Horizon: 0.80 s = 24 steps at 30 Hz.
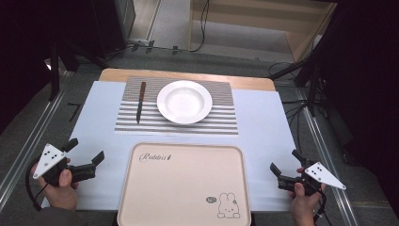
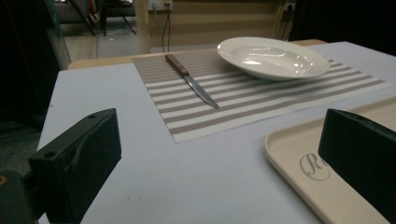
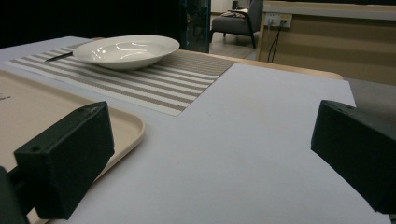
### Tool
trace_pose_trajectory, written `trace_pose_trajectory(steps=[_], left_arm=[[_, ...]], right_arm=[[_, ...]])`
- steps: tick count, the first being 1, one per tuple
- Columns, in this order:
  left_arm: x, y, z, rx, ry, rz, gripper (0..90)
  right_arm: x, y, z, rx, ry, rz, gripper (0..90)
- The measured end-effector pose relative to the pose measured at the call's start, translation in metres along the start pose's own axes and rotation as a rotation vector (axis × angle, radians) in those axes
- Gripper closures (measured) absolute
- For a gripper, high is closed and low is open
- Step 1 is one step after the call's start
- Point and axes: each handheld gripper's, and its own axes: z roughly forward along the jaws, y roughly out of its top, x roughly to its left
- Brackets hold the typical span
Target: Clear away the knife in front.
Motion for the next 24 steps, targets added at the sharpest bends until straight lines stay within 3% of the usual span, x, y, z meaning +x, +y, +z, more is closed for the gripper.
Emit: trace_pose_trajectory(steps=[7,14,19,24], left_arm=[[-0.013,0.025,0.012,0.014,-0.009,0.027,0.0],[-0.016,0.046,0.029,0.017,-0.027,0.039,0.0],[-0.019,0.060,0.043,0.028,-0.035,0.072,0.0],[-0.016,0.072,0.059,0.035,-0.045,0.067,0.0]], right_arm=[[0.000,0.000,0.000,0.000,0.005,-0.002,0.0],[0.000,0.000,-0.001,-0.006,0.010,0.004,0.0],[0.000,-0.001,-0.001,-0.003,0.014,0.003,0.0],[0.000,-0.001,0.000,-0.004,0.019,0.005,0.0]])
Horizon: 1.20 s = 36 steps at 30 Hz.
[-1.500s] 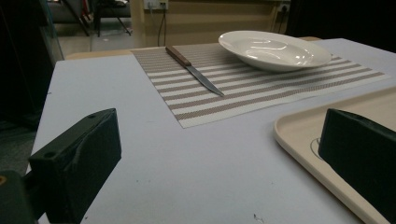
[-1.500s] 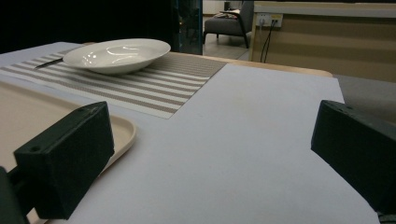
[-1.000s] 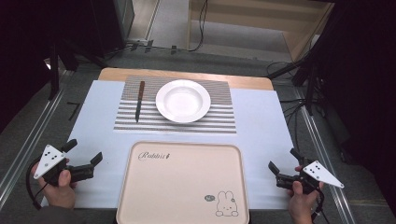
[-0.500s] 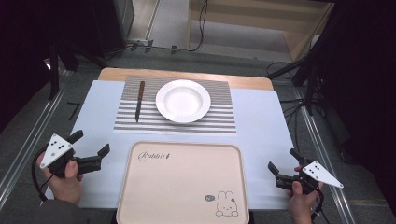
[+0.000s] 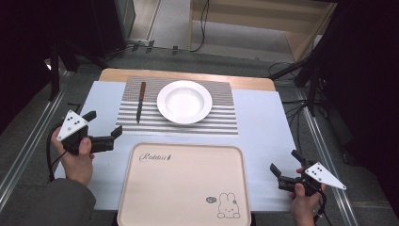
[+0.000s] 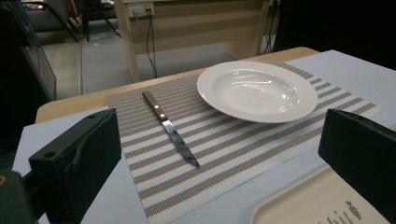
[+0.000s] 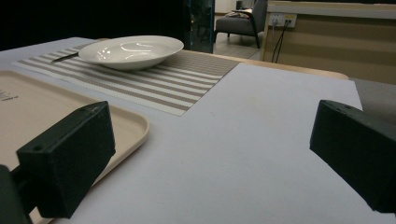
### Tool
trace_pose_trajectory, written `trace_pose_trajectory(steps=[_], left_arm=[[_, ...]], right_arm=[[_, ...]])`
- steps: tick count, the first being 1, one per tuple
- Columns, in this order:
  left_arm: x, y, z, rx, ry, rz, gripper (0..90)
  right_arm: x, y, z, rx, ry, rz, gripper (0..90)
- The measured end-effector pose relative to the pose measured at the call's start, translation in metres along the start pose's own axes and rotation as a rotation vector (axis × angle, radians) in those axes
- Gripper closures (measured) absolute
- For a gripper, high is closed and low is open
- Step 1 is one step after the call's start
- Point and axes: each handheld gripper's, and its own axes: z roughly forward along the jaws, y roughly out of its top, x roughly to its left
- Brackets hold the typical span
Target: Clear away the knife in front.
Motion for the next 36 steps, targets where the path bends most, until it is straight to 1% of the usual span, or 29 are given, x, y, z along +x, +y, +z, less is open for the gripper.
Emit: trace_pose_trajectory(steps=[2,3,5,6,7,9,11,12,16,17,18,19,20,22,23,25,27,28,29,31,33,34,36], left_arm=[[0.001,0.003,0.005,0.006,-0.002,-0.001,0.0],[0.001,0.003,0.005,0.006,-0.002,-0.001,0.0],[0.005,0.004,0.014,0.016,-0.011,-0.013,0.0],[0.005,0.004,0.014,0.016,-0.011,-0.013,0.0],[0.008,0.005,0.020,0.024,-0.012,-0.020,0.0],[0.010,0.006,0.023,0.027,-0.014,-0.023,0.0],[0.014,0.009,0.032,0.033,-0.015,-0.020,0.0],[0.014,0.009,0.032,0.033,-0.015,-0.020,0.0],[0.017,0.014,0.044,0.044,-0.017,-0.017,0.0],[0.018,0.017,0.050,0.051,-0.017,-0.017,0.0],[0.018,0.017,0.050,0.051,-0.017,-0.017,0.0],[0.018,0.019,0.055,0.052,-0.017,-0.019,0.2],[0.018,0.019,0.055,0.052,-0.017,-0.019,0.2],[0.019,0.022,0.063,0.062,-0.017,-0.011,0.2],[0.019,0.022,0.063,0.062,-0.017,-0.011,0.2],[0.021,0.024,0.068,0.061,-0.018,-0.014,0.2],[0.023,0.025,0.073,0.068,-0.015,-0.022,0.2],[0.025,0.026,0.078,0.074,-0.008,-0.023,0.2],[0.025,0.026,0.078,0.074,-0.008,-0.023,0.2],[0.027,0.027,0.084,0.082,-0.007,-0.022,0.2],[0.031,0.028,0.093,0.101,-0.002,-0.024,0.9],[0.031,0.028,0.093,0.101,-0.002,-0.024,0.9],[0.033,0.029,0.099,0.114,0.000,-0.027,0.9]], right_arm=[[0.000,0.000,0.000,0.001,0.000,0.000,0.0],[0.000,0.000,0.000,0.001,0.000,0.000,0.0],[0.000,0.000,0.000,0.001,-0.001,0.001,0.0],[0.000,0.000,0.000,0.000,-0.001,0.001,0.0],[0.000,0.000,0.000,0.000,0.000,0.002,0.0],[0.000,0.000,0.000,0.001,0.000,0.002,0.0],[0.000,0.000,0.000,0.002,0.000,-0.001,0.0],[0.000,0.000,0.000,0.002,0.000,-0.001,0.0],[0.000,0.000,0.000,0.003,0.001,-0.002,0.0],[0.000,0.000,0.000,0.003,0.001,-0.003,0.0],[0.000,0.000,0.000,0.003,0.001,-0.003,0.0],[0.000,0.000,0.000,0.003,0.003,-0.003,0.0],[0.000,0.000,0.000,0.003,0.003,-0.003,0.0],[0.000,0.000,0.000,0.002,0.005,-0.002,0.0],[0.000,0.000,0.000,0.002,0.005,-0.002,0.0],[0.000,0.000,0.000,0.003,0.007,-0.002,0.0],[0.000,0.000,0.000,0.003,0.009,-0.002,0.0],[0.000,0.000,0.000,0.003,0.009,-0.002,0.0],[0.000,0.000,0.000,0.003,0.009,-0.002,0.0],[0.000,0.000,0.000,0.003,0.010,-0.003,0.0],[0.000,0.000,0.000,0.003,0.010,-0.005,0.0],[0.000,0.000,0.000,0.003,0.010,-0.005,0.0],[0.000,0.000,0.000,0.003,0.009,-0.004,0.0]])
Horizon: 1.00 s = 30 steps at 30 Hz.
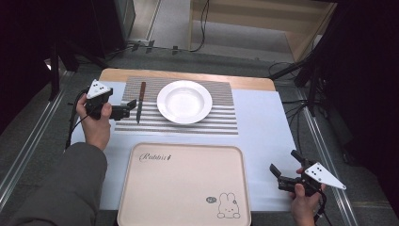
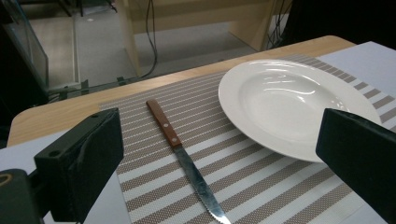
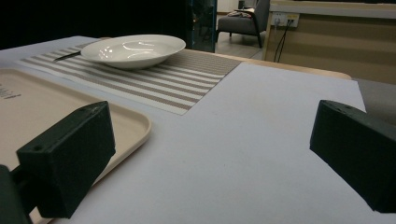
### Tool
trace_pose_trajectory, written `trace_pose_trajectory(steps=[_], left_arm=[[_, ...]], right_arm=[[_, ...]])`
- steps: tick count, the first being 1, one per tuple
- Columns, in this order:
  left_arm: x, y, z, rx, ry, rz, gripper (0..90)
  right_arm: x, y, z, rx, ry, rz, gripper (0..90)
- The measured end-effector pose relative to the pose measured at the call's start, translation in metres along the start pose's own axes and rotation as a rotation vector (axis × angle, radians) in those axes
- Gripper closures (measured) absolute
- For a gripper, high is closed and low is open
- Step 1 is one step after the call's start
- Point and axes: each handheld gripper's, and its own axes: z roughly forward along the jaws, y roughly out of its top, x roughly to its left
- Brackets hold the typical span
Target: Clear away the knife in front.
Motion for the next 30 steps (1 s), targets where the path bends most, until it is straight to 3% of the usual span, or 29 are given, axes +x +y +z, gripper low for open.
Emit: trace_pose_trajectory(steps=[10,15,22,29,30], left_arm=[[0.009,0.007,0.028,0.062,-0.001,-0.008,3.7],[0.014,0.012,0.046,0.131,0.025,-0.024,9.5],[0.020,0.018,0.070,0.217,0.000,-0.077,14.0],[0.026,0.019,0.091,0.304,0.043,-0.170,20.7],[0.026,0.019,0.094,0.331,0.059,-0.166,23.3]], right_arm=[[0.000,0.000,0.001,0.004,-0.005,-0.009,0.0],[0.001,0.000,0.001,0.005,-0.004,-0.011,0.0],[0.001,0.000,0.001,0.007,-0.007,-0.011,0.0],[0.001,0.000,0.001,0.005,-0.005,-0.012,0.0],[0.001,0.000,0.001,0.005,-0.004,-0.011,0.0]])
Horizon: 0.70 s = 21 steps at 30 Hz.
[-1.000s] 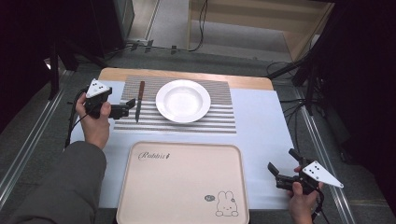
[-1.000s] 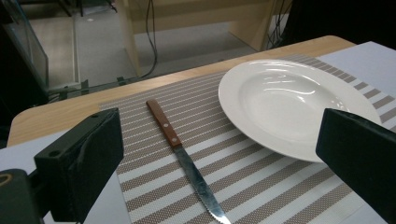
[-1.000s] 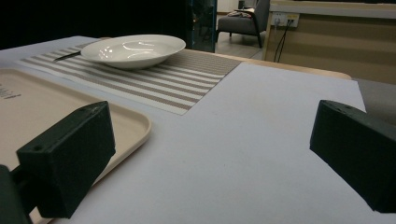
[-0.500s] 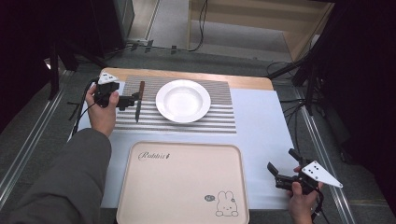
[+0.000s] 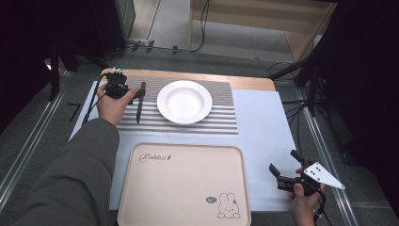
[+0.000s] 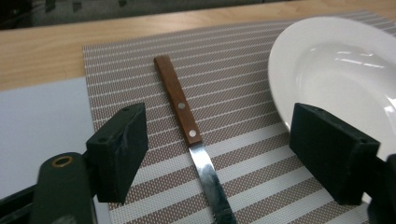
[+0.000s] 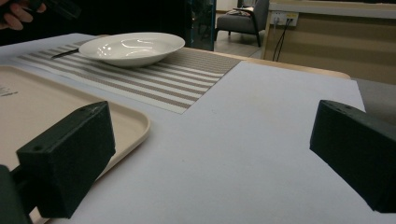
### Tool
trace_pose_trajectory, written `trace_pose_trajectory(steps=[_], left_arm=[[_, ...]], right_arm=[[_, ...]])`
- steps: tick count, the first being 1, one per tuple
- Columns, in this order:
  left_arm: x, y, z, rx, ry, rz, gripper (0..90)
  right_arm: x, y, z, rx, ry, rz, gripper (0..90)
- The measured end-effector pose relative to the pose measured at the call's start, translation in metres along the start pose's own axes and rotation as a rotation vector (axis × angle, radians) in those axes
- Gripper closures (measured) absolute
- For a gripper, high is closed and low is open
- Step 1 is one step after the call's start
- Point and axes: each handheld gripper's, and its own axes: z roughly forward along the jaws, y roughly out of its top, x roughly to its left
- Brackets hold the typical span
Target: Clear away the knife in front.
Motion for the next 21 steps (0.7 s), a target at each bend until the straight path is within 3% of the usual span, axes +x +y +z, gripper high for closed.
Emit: trace_pose_trajectory(steps=[1,4,7,9,11,18,21], left_arm=[[0.000,0.003,0.005,0.037,0.010,-0.006,25.0],[0.001,0.005,0.010,0.067,0.021,-0.026,30.1],[0.001,0.007,0.017,0.098,0.016,-0.052,42.9],[0.001,0.008,0.023,0.125,0.000,-0.068,45.7],[-0.001,0.009,0.030,0.144,0.031,-0.080,48.3],[0.000,0.008,0.043,0.176,0.057,-0.109,57.7],[0.000,0.008,0.047,0.185,0.082,-0.102,62.1]], right_arm=[[0.000,0.000,0.000,-0.001,-0.001,0.001,0.0],[0.000,0.000,0.000,-0.001,0.000,0.000,0.0],[0.000,0.000,0.000,0.000,0.000,0.000,0.0],[0.000,0.000,0.000,0.000,-0.001,0.001,0.0],[0.000,0.000,0.000,-0.001,-0.001,0.003,0.0],[0.000,0.000,0.000,-0.002,0.000,0.002,0.0],[0.000,0.000,0.000,-0.001,0.000,0.006,0.0]])
